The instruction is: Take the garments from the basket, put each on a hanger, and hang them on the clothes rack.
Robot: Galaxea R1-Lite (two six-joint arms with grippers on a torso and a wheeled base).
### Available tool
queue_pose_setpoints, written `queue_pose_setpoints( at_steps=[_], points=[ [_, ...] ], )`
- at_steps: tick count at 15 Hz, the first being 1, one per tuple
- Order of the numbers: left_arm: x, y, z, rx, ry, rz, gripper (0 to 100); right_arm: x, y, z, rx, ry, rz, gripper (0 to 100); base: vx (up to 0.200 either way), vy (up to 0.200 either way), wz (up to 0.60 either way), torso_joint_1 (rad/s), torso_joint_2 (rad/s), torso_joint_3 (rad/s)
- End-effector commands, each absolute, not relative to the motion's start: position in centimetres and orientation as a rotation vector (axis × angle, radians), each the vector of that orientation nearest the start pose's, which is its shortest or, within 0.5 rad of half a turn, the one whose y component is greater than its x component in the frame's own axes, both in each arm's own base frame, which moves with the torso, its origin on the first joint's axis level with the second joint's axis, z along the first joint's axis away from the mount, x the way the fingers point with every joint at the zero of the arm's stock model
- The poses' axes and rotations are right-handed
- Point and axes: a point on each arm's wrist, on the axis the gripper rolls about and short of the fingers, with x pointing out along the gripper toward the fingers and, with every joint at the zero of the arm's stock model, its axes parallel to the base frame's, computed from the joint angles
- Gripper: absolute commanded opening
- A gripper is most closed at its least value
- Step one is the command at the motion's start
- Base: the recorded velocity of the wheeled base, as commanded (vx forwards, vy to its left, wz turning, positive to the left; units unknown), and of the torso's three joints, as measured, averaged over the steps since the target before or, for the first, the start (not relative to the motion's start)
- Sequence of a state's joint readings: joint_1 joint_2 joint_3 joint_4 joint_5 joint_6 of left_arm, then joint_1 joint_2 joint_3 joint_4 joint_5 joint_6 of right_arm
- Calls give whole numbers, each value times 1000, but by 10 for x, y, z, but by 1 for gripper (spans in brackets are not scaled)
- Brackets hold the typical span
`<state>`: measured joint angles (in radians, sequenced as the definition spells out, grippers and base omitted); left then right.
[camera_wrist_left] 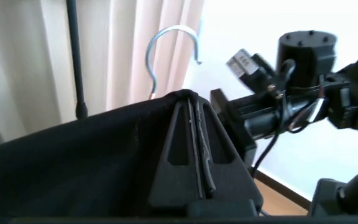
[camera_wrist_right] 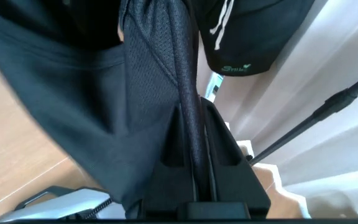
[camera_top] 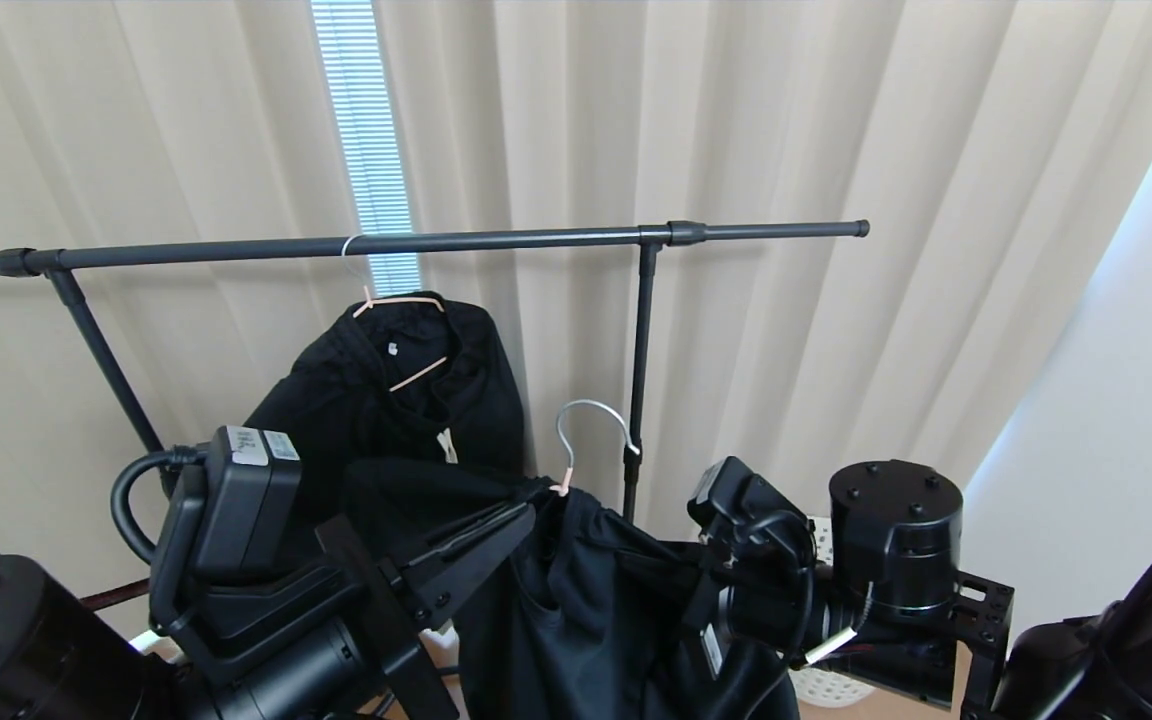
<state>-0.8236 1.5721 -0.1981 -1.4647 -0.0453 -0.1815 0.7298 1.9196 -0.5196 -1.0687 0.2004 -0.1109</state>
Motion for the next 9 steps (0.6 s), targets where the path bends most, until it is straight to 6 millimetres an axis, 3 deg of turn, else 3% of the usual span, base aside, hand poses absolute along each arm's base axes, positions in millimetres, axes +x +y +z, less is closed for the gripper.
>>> queue_pose_setpoints(
  at_steps=[1, 9],
  points=[
    [139, -154, 155, -211, -18, -884, 0, 227, 209, 75, -190, 304, 938, 0, 0, 0, 0, 0, 0, 0],
    [144, -156, 141, -175, 44, -866, 0, 230, 212, 90, -58, 203, 925, 0, 0, 0, 0, 0, 0, 0]
  ],
)
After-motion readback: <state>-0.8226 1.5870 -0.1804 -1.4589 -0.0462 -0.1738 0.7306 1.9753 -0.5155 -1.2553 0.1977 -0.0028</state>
